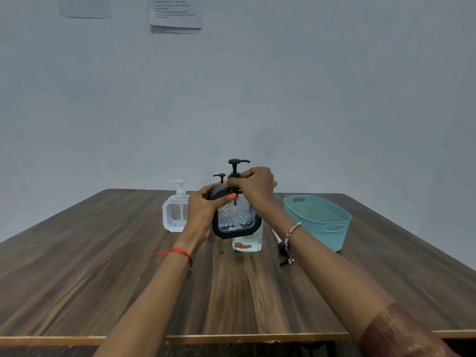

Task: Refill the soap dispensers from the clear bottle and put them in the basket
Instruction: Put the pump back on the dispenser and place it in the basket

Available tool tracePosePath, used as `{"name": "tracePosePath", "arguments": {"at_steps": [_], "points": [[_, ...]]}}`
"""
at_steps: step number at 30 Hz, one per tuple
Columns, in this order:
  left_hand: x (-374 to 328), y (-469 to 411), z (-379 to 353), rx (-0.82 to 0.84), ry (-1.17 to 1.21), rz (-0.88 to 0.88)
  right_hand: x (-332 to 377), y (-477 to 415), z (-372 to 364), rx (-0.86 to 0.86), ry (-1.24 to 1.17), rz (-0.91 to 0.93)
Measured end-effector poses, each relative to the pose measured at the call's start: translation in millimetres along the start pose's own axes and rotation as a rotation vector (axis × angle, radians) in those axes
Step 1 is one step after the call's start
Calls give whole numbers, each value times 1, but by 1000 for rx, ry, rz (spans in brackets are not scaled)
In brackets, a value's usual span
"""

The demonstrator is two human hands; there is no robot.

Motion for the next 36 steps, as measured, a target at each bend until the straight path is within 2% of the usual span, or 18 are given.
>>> {"name": "tracePosePath", "arguments": {"at_steps": [3, 6, 10, 18, 23, 28, 34, 36], "points": [[1, 1, 2, -15, -24, 3, -2, 4, -1, 11, 34, 0], [1, 2, 3, -10, -36, 18, -9, 2, -5, 106, 39, -10], [2, 3, 3, 5, -9, 34, -14, 5, -1, 267, -110, -8], [3, 8, -17, 32, 34, 64, -32, 8, 29, 587, 55, -97], [3, 8, -51, 89, -2, 57, -40, 5, 64, 557, 123, -122], [-1, -5, -100, 156, -29, -15, -40, -12, 111, 445, 126, -104], [19, -32, -156, 273, -101, 29, -54, -35, 165, 332, 184, -101], [24, -38, -170, 303, -160, -15, -65, -44, 180, 294, 171, -111]]}}
Point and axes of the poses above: each hand's wrist, its own y-axis away from the middle knuckle, its own z-axis out of the back of the hand, x = y × z, the point moved 8 cm from there along -y, towards the middle knuckle, and after that the axes turned 8 degrees about x, right-handed, at the moved point
